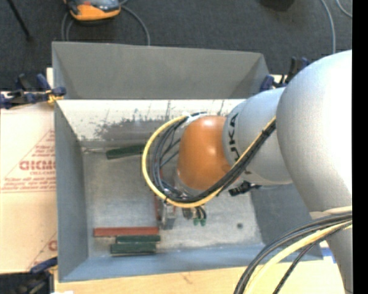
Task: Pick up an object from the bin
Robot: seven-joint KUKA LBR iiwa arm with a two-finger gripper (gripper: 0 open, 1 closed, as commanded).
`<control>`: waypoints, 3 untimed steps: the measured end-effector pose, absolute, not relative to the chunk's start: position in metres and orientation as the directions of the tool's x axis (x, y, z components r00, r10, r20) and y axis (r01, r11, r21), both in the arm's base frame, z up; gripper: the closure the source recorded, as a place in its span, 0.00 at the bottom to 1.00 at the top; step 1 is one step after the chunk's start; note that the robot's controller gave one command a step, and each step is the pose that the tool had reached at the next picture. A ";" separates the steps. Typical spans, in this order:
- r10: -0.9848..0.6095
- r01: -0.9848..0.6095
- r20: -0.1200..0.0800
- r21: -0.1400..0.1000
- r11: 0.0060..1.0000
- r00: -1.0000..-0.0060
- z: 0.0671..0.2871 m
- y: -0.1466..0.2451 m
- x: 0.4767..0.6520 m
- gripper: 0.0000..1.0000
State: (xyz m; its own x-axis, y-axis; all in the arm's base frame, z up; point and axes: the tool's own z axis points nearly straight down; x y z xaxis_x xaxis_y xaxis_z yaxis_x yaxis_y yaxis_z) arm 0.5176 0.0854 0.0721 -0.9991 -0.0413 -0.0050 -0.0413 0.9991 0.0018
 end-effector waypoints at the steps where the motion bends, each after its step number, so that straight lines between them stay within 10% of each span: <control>1: -0.047 -0.047 0.000 0.000 0.999 -0.999 0.080 0.085 0.511 1.00; 2: 0.011 0.011 -0.015 -0.001 1.000 -1.000 0.072 0.025 0.480 0.00; 3: 0.012 0.012 -0.015 -0.001 1.000 -1.000 0.072 0.025 0.479 0.00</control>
Offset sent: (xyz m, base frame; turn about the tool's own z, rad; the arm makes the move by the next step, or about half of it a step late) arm -0.0423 -0.0588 -0.0021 0.0498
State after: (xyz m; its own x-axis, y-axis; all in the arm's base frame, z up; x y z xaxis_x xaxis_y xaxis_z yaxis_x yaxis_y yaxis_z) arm 0.4794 0.0249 0.0718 -0.9998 0.0115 -0.0146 0.0116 0.9999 -0.0007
